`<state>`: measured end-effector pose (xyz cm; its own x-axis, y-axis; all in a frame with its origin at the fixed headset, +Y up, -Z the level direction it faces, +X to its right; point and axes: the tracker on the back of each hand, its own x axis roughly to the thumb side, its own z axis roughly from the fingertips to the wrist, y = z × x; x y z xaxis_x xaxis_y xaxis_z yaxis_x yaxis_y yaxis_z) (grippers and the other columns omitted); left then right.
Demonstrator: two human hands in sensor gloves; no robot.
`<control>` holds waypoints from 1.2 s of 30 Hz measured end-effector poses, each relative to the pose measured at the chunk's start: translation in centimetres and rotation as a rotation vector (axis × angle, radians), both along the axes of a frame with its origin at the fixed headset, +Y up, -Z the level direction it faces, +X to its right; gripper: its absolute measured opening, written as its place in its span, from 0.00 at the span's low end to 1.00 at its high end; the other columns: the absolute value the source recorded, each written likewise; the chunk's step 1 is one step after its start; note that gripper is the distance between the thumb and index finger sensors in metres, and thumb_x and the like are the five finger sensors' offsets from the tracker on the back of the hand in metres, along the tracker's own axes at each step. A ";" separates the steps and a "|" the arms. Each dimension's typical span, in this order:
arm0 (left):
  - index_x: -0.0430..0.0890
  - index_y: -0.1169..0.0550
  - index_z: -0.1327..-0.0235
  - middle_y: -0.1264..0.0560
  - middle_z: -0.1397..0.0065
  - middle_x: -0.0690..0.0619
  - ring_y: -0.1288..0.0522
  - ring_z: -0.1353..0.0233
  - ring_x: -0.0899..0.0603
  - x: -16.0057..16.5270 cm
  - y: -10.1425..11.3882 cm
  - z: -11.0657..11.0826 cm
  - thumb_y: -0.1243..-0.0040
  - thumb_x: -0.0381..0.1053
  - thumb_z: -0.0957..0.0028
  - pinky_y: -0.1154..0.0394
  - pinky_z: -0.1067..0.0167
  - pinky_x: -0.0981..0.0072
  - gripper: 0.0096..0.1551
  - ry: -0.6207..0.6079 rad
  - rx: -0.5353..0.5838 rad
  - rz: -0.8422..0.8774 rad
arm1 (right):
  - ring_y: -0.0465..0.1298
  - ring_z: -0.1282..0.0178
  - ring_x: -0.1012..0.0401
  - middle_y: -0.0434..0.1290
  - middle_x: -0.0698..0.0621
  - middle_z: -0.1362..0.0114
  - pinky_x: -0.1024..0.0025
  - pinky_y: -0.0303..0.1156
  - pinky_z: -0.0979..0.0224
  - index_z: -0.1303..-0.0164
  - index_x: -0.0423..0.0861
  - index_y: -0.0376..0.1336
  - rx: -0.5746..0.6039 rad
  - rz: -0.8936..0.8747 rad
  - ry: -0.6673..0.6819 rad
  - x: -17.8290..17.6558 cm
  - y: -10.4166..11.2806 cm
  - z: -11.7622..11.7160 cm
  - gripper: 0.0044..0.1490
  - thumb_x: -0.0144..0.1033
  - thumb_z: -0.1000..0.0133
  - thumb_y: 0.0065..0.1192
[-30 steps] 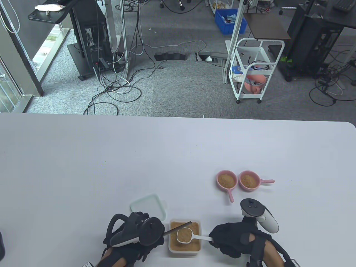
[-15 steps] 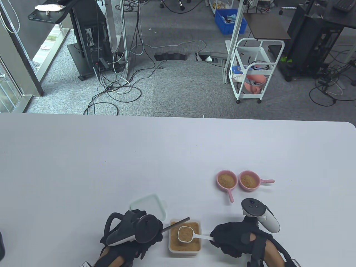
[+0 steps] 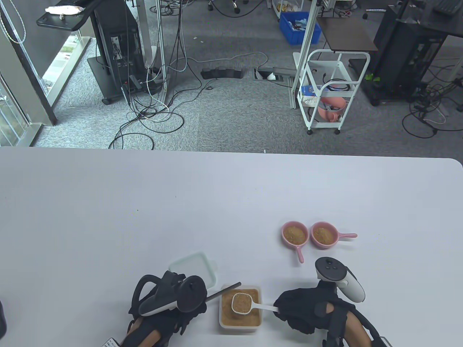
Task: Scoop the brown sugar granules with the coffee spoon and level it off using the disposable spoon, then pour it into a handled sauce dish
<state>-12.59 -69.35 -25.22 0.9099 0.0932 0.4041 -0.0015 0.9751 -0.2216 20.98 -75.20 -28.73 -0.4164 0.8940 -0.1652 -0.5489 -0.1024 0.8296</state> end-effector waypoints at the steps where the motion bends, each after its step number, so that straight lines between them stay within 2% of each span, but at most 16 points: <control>1: 0.65 0.16 0.49 0.16 0.44 0.65 0.15 0.39 0.51 0.0 0.0 0.0 0.33 0.66 0.55 0.29 0.25 0.49 0.22 0.001 -0.008 0.006 | 0.79 0.78 0.57 0.81 0.55 0.64 0.50 0.74 0.52 0.40 0.40 0.71 0.002 0.003 0.000 0.0 0.0 0.0 0.27 0.44 0.42 0.59; 8: 0.65 0.16 0.49 0.16 0.44 0.65 0.15 0.39 0.51 -0.2 0.9 0.3 0.33 0.66 0.55 0.29 0.25 0.49 0.22 0.000 0.039 0.043 | 0.79 0.78 0.57 0.81 0.55 0.64 0.50 0.74 0.52 0.40 0.40 0.71 0.004 -0.003 -0.001 0.1 0.0 0.0 0.27 0.44 0.42 0.59; 14: 0.65 0.16 0.49 0.16 0.44 0.65 0.15 0.39 0.51 0.2 -0.3 0.0 0.33 0.66 0.55 0.29 0.25 0.49 0.22 -0.007 -0.015 0.002 | 0.79 0.78 0.57 0.81 0.55 0.64 0.50 0.74 0.52 0.40 0.40 0.71 0.004 0.004 -0.001 0.1 0.0 0.0 0.27 0.44 0.42 0.59; 25: 0.65 0.16 0.49 0.16 0.44 0.65 0.15 0.39 0.51 -0.6 0.3 -0.1 0.33 0.66 0.55 0.29 0.25 0.49 0.22 0.022 0.010 0.052 | 0.79 0.78 0.57 0.81 0.55 0.64 0.50 0.74 0.52 0.40 0.40 0.71 0.007 0.003 -0.002 0.0 0.0 0.0 0.27 0.44 0.42 0.59; 29: 0.65 0.16 0.49 0.16 0.44 0.65 0.15 0.39 0.51 -1.8 0.9 -0.5 0.33 0.66 0.55 0.29 0.25 0.49 0.22 0.070 0.020 0.094 | 0.79 0.78 0.57 0.81 0.55 0.64 0.50 0.74 0.52 0.40 0.40 0.71 0.010 0.003 -0.002 0.0 0.0 0.0 0.27 0.44 0.42 0.59; 36: 0.65 0.16 0.48 0.16 0.43 0.65 0.15 0.38 0.51 -5.7 1.2 -2.0 0.33 0.66 0.55 0.29 0.25 0.48 0.22 0.228 0.014 0.085 | 0.79 0.78 0.57 0.81 0.55 0.64 0.50 0.74 0.52 0.40 0.40 0.71 0.012 0.003 -0.002 0.0 0.0 0.0 0.27 0.44 0.42 0.59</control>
